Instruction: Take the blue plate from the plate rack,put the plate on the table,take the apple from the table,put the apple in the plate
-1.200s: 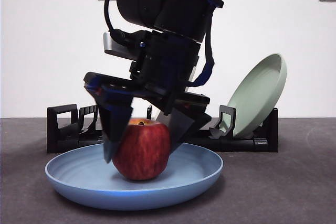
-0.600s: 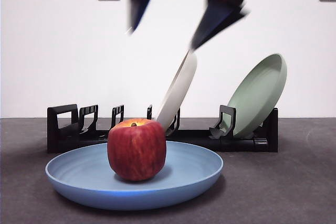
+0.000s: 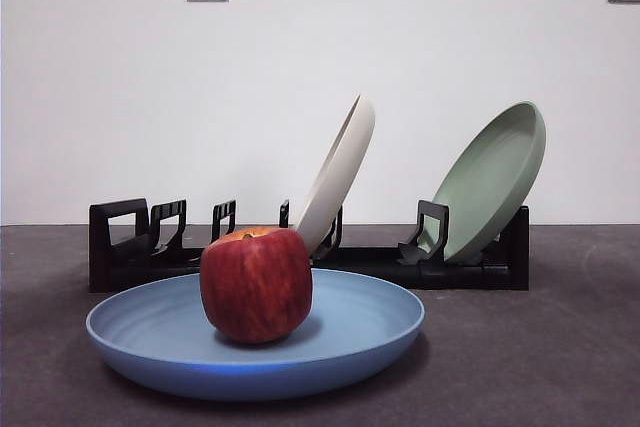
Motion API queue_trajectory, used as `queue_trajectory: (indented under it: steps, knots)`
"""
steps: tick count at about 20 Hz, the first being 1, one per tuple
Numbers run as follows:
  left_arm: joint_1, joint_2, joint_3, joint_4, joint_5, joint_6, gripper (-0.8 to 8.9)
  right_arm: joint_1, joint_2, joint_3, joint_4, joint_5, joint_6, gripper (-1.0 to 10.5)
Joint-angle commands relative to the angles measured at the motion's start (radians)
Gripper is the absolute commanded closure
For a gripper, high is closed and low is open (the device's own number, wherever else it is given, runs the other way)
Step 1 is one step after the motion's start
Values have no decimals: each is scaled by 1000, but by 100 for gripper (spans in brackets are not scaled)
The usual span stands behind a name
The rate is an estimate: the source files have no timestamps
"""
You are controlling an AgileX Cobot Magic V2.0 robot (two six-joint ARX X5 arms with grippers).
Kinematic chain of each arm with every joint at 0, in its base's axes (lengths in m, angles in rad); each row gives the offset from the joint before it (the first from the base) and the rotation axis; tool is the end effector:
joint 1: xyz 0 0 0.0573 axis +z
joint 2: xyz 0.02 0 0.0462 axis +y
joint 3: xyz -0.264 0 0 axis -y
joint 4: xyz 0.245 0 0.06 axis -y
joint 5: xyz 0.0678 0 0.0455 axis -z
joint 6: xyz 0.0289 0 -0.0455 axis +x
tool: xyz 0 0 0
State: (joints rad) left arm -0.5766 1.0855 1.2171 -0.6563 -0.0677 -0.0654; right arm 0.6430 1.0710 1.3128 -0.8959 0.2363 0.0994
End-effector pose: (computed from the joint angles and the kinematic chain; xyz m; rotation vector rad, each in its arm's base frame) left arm 0.1817 -0.1158 0.3802 0.1052 0.5186 -0.4800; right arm 0.1586 0.1104 0.3938 -0.1851 0.6134 0.3612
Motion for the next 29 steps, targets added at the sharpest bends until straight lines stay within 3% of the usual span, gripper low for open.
queue_trajectory:
  steps: [1, 5, 9, 14, 19, 27, 29]
  knots:
    - [-25, -4, -6, 42, -5, 18, 823, -8, -25, -56, 19, 2, -8, 962]
    - [-75, -11, -51, 92, -13, 38, 823, -15, -94, -282, 208, 0, 16, 962]
    - [-133, -49, -262, 249, -108, 29, 823, -14, -146, -528, 417, 0, 62, 962]
    - [-143, -55, -569, 515, -112, -47, 823, -14, -126, -648, 503, 10, 89, 962]
    - [-140, -55, -580, 414, -116, -45, 815, -22, -124, -648, 499, 5, 90, 945]
    - [-141, -57, -580, 408, -112, -43, 815, -22, -125, -648, 499, 5, 90, 945]
    - [-134, -139, -580, 360, -113, -39, 815, -22, -125, -648, 499, 5, 90, 945]
